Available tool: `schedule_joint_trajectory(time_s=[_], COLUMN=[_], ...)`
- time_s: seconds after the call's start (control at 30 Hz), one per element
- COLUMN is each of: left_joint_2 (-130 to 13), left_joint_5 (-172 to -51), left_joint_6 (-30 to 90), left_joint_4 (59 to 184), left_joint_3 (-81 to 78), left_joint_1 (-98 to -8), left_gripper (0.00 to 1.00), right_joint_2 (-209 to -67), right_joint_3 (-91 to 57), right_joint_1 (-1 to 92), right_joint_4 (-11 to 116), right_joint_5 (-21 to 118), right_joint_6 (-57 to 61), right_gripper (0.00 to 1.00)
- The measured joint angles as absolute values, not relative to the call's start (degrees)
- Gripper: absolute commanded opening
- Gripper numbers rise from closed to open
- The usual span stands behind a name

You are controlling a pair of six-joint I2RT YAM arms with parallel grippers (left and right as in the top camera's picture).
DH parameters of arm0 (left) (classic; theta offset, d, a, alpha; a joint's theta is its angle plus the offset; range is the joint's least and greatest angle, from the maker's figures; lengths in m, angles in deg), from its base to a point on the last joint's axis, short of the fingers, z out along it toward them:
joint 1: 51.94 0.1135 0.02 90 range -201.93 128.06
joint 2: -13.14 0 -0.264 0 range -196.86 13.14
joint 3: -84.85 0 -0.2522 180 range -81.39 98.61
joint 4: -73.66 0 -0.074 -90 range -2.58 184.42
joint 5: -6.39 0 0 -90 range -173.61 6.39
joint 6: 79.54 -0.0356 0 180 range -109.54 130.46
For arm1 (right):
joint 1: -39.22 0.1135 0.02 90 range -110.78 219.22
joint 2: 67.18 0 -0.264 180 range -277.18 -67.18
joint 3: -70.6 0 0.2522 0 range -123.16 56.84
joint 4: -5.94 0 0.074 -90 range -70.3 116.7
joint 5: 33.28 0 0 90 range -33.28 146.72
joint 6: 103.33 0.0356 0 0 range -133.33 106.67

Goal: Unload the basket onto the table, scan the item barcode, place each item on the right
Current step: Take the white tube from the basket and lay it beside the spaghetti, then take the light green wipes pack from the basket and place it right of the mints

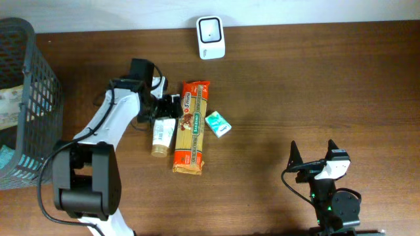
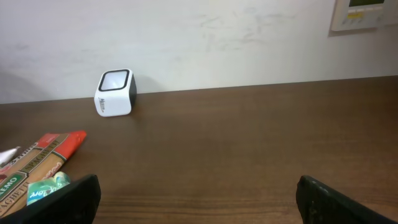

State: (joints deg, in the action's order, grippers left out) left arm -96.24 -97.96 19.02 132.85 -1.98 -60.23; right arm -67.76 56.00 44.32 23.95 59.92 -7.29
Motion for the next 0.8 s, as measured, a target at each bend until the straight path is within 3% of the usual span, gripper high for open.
schedule_joint_trajectory(time_s=[0.17,0.33,0.43,0.57,0.8], left_joint_2=[-92.1,-91.8,-90.7,-90.2,-97.7], left_joint_5=[-98.0,-96.6,-89.9,-73.2,-69.4], left_joint_6=[10.6,6.6,11.5,21.6,31.1], left_joint_4=[145.2,154.3,157.3,160.3,171.5], left_joint_3=[14.4,43.0,53.6,55.4,54.4], left_joint_1=[-60.2,-58.1,-49.3,-33.8,-12.0], left_gripper=[0.99,0.99,0.99,0.99,1.0], right_joint_2=[-67.8,-67.8,-67.8,-67.8,-67.8], right_joint_3=[56.0,56.0,56.0,56.0,56.0], right_joint_1=[44.3,44.3,44.3,44.3,44.3], right_joint_4=[24.0,24.0,24.0,24.0,24.0], right_joint_5=[59.9,59.9,59.9,59.9,59.9], right_joint_6=[-7.3,-7.3,-7.3,-7.3,-7.3], right_gripper=[0.99,0.99,0.99,0.99,0.99])
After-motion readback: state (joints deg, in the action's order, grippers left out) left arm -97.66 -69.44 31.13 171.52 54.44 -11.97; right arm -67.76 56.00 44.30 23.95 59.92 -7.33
